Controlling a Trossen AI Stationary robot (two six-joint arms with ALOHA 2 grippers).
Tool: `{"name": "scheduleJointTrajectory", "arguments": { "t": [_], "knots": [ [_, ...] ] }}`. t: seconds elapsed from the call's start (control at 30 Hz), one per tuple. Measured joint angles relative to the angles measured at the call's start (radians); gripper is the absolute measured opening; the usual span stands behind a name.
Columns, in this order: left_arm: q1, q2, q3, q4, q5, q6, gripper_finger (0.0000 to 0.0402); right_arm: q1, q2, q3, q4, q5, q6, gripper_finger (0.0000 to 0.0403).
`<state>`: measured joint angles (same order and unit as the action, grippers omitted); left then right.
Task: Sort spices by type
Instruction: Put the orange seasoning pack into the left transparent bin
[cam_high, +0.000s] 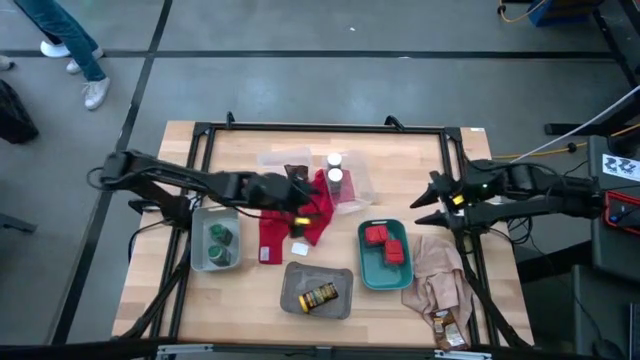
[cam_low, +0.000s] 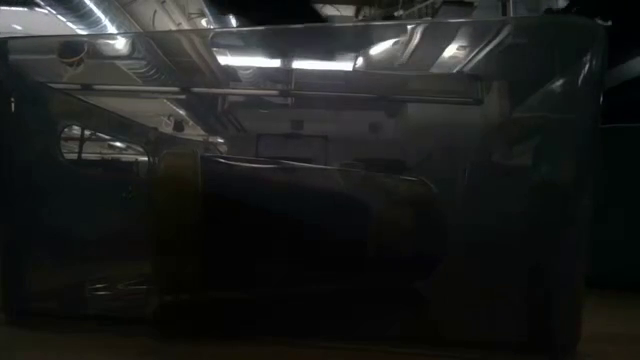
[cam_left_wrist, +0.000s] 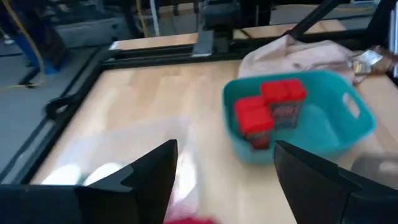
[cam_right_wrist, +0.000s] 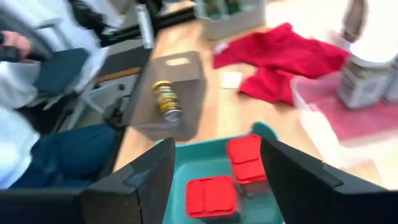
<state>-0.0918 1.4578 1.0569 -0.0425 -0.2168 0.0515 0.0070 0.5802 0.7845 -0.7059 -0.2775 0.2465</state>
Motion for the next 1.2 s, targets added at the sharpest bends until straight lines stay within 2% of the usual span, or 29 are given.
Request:
{"name": "scheduleJointTrajectory", "arguments": {
  "t": [0.13,0.3,0.4,0.53,0.7,1.2],
  "knots": [
    [0.051,-0.172,-0.166,0.015,0.001,-0.01,0.0255,0.0,0.061,0.0,-0.002,0.028,0.064,0.0236],
    [0.087,-0.31,-0.345,0.068,0.0,-0.069,0.0255,0.011,0.125,0.0,-0.004,-0.101,0.192,0.0236],
    [0.091,-0.365,-0.409,0.098,0.004,-0.1,0.0255,0.07,0.172,0.0,-0.012,-0.126,0.239,0.0236],
    [0.084,-0.418,-0.46,0.118,0.003,-0.12,0.0255,0.2,0.228,0.001,0.003,-0.12,0.31,0.0236],
    [0.083,-0.444,-0.487,0.138,0.004,-0.139,0.0255,0.393,0.303,0.001,0.001,-0.026,0.432,0.0236],
    [0.083,-0.444,-0.487,0.141,0.004,-0.176,0.0255,0.91,0.544,0.0,0.056,0.026,1.059,0.0236]
  ]
}}
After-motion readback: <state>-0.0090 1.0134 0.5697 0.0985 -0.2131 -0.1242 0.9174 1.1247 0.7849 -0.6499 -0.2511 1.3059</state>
